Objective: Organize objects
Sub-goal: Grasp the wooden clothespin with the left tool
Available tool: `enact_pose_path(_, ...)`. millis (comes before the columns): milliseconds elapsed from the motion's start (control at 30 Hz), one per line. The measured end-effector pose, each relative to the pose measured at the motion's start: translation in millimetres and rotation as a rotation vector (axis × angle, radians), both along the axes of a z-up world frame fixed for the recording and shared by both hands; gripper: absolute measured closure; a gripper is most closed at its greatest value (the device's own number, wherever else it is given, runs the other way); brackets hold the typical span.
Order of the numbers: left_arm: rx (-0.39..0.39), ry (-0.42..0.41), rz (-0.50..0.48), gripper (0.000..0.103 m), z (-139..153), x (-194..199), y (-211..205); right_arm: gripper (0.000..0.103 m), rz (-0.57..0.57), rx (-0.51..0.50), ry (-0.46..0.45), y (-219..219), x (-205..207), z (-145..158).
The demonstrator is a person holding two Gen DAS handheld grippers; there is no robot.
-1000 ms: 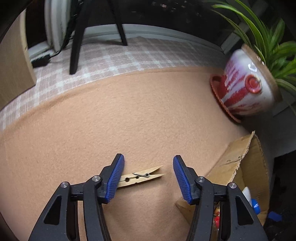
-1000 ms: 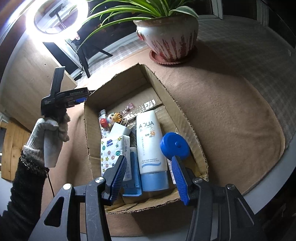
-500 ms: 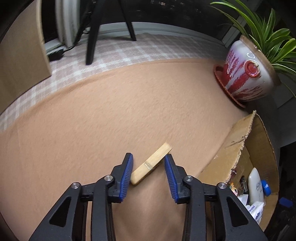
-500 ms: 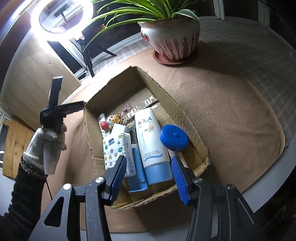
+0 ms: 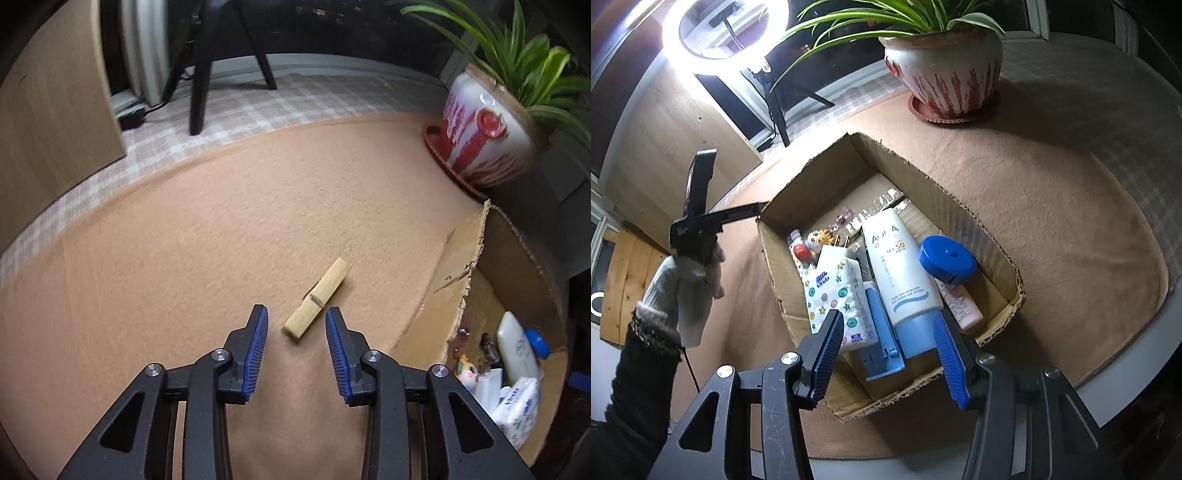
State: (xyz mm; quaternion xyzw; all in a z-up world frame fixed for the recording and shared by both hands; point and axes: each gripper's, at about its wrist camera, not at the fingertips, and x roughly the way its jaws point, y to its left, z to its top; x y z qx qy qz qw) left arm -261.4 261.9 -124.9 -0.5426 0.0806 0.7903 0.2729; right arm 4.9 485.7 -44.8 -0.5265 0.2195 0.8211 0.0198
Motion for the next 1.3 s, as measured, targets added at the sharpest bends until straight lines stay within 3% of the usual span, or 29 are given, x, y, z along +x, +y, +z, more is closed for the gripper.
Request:
enact_pose_path(300, 0.033, -0.058, 0.011, 0.068, -5, -25, 3, 0.056, -0.045, -0.005, -0.010, 10, 16, -3)
enact_pose_path(400, 0.026, -0.066, -0.048, 0.068, -6, -23, 8, 0.056, -0.053, -0.012, -0.014, 13, 18, -5)
enact_pose_path(533, -0.001, -0.047, -0.103, 0.068, -6, -16, 12, 0.056, -0.062, -0.021, -0.018, 16, 19, -8)
enact_pose_path(800, -0.016, -0.036, -0.108, 0.069, -10, -19, 14, 0.056, -0.066, -0.019, -0.022, 15, 15, -8)
enact_pose_path(1000, -0.071, 0.004, -0.127, 0.074, -9, -19, 19, 0.056, -0.071, -0.018, -0.024, 14, 15, -7)
enact_pose_path(1100, -0.144, 0.066, -0.099, 0.074, -10, -20, 16, 0.056, -0.074, -0.021, -0.025, 14, 14, -7)
enact_pose_path(1200, -0.137, 0.055, -0.058, 0.074, -8, -26, 8, 0.056, -0.075, -0.025, -0.026, 14, 13, -8)
enact_pose_path(1300, -0.123, 0.038, -0.077, 0.071, -9, -26, 8, 0.056, -0.076, -0.026, -0.026, 14, 12, -9)
